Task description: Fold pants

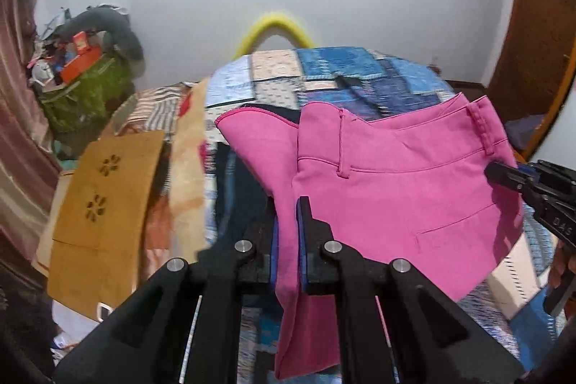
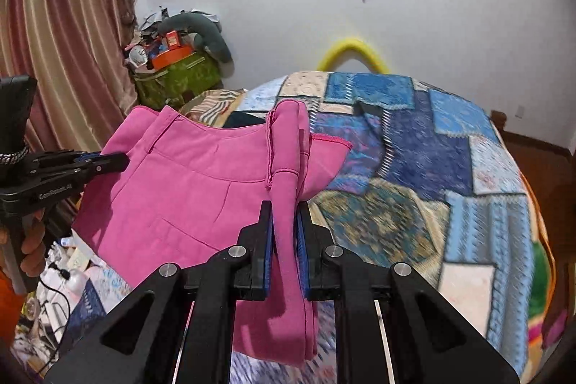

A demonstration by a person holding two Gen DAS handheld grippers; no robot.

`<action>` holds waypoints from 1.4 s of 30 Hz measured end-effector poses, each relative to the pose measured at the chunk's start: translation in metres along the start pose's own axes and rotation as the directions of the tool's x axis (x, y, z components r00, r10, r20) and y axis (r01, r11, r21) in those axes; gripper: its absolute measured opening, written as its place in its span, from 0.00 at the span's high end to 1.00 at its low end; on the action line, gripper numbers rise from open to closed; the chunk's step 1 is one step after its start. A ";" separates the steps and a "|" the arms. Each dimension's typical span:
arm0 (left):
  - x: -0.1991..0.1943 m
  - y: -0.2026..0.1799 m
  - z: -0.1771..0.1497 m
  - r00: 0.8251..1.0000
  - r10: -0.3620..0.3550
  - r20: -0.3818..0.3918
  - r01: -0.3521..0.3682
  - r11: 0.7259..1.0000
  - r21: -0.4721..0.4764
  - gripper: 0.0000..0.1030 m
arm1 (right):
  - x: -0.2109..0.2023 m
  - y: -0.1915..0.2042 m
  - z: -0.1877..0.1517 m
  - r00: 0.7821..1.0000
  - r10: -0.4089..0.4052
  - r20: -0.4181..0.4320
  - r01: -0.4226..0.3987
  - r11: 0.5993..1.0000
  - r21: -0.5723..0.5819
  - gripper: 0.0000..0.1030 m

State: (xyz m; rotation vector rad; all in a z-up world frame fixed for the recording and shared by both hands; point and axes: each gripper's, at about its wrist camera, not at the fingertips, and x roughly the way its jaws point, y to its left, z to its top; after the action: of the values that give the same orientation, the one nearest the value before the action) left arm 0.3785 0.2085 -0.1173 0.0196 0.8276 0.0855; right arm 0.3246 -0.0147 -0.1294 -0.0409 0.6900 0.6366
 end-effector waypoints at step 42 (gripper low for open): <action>-0.104 0.014 -0.038 0.989 -0.012 0.148 0.022 0.998 -0.067 0.67 | -0.071 0.069 0.011 0.985 0.065 0.161 -0.059 0.997 -0.042 0.80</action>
State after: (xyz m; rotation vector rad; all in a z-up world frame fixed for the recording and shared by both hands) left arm 0.2797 0.2132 -0.0661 -0.0454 0.6760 0.0951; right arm 0.2507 0.0062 -0.0663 -0.0017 0.5238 0.7048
